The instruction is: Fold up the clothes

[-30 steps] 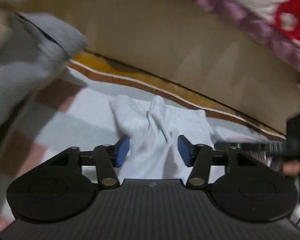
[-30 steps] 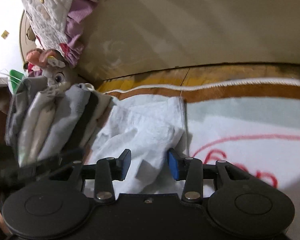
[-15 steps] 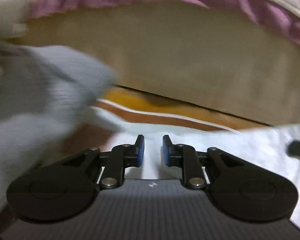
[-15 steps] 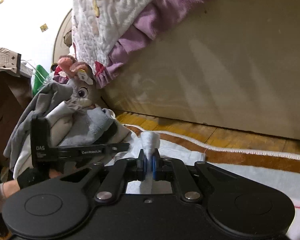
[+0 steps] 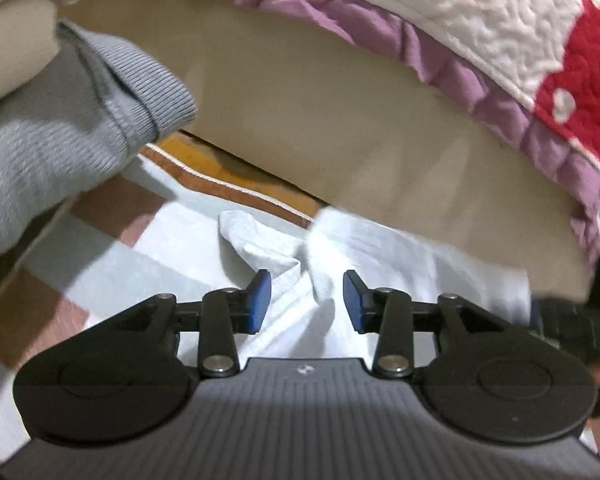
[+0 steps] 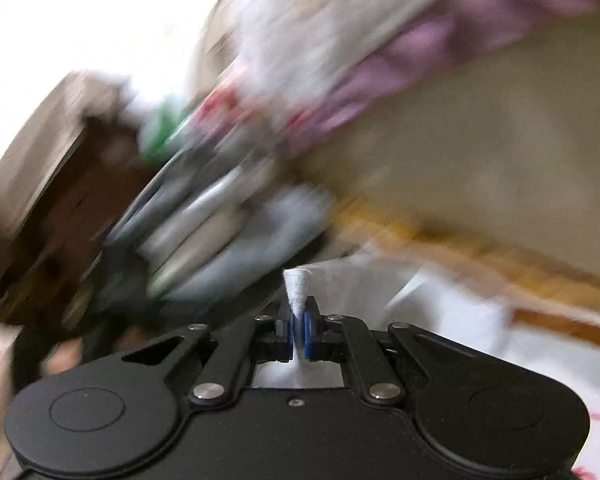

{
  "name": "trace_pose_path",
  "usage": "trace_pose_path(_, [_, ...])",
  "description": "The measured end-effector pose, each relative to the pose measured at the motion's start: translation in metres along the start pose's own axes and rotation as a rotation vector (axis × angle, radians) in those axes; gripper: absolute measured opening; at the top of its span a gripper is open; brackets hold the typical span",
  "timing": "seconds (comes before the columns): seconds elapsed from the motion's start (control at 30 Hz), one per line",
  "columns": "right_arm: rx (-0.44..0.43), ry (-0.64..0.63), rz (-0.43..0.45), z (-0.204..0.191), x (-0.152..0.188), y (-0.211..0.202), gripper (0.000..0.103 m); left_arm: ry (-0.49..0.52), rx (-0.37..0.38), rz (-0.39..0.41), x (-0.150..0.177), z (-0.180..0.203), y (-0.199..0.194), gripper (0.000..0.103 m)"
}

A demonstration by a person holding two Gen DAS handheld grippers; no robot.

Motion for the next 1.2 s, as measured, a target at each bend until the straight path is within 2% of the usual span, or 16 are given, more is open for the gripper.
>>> trace_pose_path(0.17, [-0.051,-0.246,-0.218,-0.043,0.042,0.005,0.007,0.113,0.043,-0.049,0.002,0.008,0.002,0.042])
trace_pose_path(0.2, [-0.051,-0.251,-0.230,-0.044,0.045,0.007,0.007,0.130,0.057,-0.068,0.004,0.012,0.004,0.043])
trace_pose_path(0.37, [-0.055,-0.275,-0.292,-0.045,0.055,0.013,0.007,0.023,0.129,-0.089,0.015,0.010,0.016,0.048])
trace_pose_path(0.5, [-0.057,-0.293,-0.339,-0.047,0.063,0.019,0.007,-0.100,0.147,-0.039,0.013,0.007,0.006,0.048])
trace_pose_path(0.57, [-0.055,-0.296,-0.332,-0.050,0.063,0.021,0.007,-0.112,0.167,-0.035,0.010,0.014,0.002,0.055])
trace_pose_path(0.7, [-0.064,-0.315,-0.331,-0.056,0.063,0.023,0.007,-0.014,0.193,-0.188,0.016,0.042,0.020,0.067])
trace_pose_path(0.8, [-0.087,-0.325,-0.358,-0.061,0.070,0.022,0.007,0.011,0.079,-0.404,0.044,0.046,0.051,0.070])
trace_pose_path(0.83, [-0.093,-0.330,-0.371,-0.061,0.073,0.021,0.007,0.030,0.022,-0.448,0.053,0.045,0.058,0.069])
trace_pose_path(0.87, [-0.065,-0.300,-0.361,-0.053,0.069,0.021,0.007,0.056,-0.028,-0.456,0.058,0.045,0.061,0.061])
trace_pose_path(0.9, [-0.037,-0.270,-0.351,-0.045,0.065,0.020,0.007,0.081,-0.058,-0.425,0.059,0.046,0.060,0.052])
trace_pose_path(0.93, [-0.009,-0.240,-0.341,-0.037,0.061,0.020,0.007,0.085,-0.078,-0.397,0.060,0.046,0.056,0.020])
trace_pose_path(0.97, [0.019,-0.210,-0.330,-0.029,0.057,0.019,0.007,0.074,-0.097,-0.383,0.061,0.044,0.052,0.001])
trace_pose_path(1.03, [0.075,-0.149,-0.310,-0.012,0.050,0.017,0.010,0.040,-0.137,-0.341,0.062,0.039,0.037,0.001])
trace_pose_path(1.1, [0.130,-0.089,-0.289,0.004,0.042,0.016,0.017,0.009,-0.168,-0.307,0.065,0.034,0.021,0.001])
trace_pose_path(1.17, [0.186,-0.028,-0.267,0.021,0.035,0.014,0.029,-0.015,-0.190,-0.279,0.068,0.030,0.006,0.001])
trace_pose_path(1.2, [0.214,0.002,-0.256,0.030,0.031,0.013,0.031,-0.016,-0.199,-0.267,0.069,0.030,0.000,0.001])
Point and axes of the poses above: each gripper's, at about its wrist camera, not at the fingertips, and y roughly the way its jaws point, z to its right, x to its underside, the point moved 8 cm from there along y, roughly the way its jaws point, and after that the axes turned 11 degrees about x, right-handed, at the moved point
